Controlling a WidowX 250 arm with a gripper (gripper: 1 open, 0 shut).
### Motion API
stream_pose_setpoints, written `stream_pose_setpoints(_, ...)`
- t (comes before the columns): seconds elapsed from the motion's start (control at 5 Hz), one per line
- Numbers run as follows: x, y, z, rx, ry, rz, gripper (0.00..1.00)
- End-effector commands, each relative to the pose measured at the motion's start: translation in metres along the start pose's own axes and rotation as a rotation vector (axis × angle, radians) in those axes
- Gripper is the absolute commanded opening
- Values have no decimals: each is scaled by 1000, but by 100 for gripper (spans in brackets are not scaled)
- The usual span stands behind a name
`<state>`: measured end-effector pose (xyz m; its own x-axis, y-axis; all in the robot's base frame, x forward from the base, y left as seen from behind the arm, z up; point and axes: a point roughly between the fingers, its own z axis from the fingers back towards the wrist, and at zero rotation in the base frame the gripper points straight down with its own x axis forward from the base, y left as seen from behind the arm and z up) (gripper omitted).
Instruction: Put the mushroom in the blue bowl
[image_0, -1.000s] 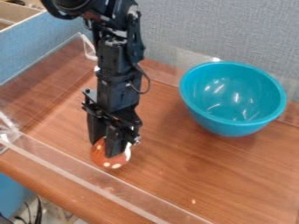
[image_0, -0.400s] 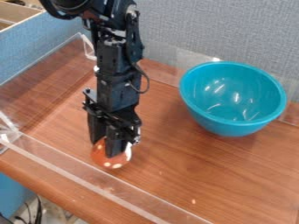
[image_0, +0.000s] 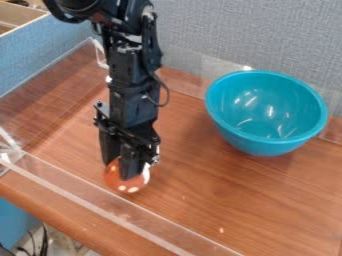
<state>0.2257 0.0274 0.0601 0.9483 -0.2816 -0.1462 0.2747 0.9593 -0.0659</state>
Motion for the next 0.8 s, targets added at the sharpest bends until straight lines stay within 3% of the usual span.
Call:
stream_pose_setpoints(0.0,0,3,12,16,-51,9,0)
stream_pose_setpoints(0.6,-1,3,13,11,-63,8,0)
